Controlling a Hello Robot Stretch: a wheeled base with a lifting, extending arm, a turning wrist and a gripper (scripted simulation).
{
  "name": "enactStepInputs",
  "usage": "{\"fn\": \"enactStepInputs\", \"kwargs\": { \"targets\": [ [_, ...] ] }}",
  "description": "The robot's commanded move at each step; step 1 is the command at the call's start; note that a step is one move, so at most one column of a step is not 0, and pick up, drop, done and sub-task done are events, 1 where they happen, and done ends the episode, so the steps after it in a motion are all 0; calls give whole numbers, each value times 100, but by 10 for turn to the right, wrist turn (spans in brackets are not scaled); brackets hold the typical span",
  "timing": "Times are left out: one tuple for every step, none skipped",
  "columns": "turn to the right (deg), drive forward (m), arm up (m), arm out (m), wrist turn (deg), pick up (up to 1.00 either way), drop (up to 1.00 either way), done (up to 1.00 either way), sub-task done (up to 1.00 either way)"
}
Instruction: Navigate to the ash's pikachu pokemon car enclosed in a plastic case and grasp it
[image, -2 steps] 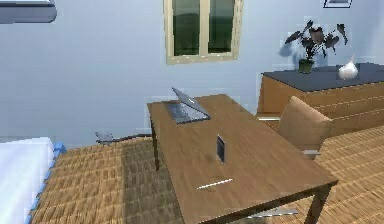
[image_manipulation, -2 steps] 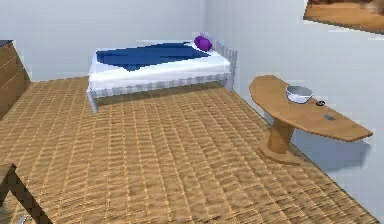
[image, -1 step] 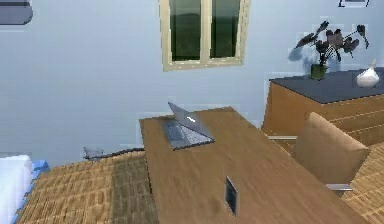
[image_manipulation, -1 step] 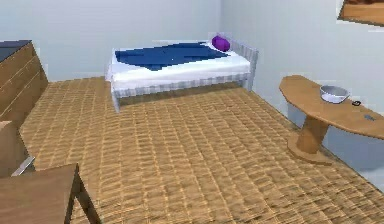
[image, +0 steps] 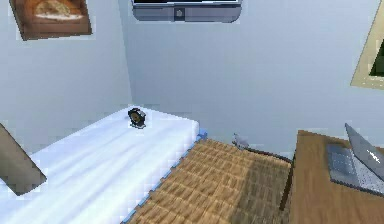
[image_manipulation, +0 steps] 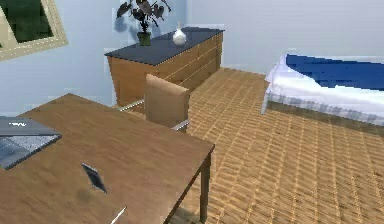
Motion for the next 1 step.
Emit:
{"fn": "enactStepInputs", "kwargs": {
  "targets": [
    [-240, 0, 0, 0, 0, 0, 0, 0, 0]
  ]
}}
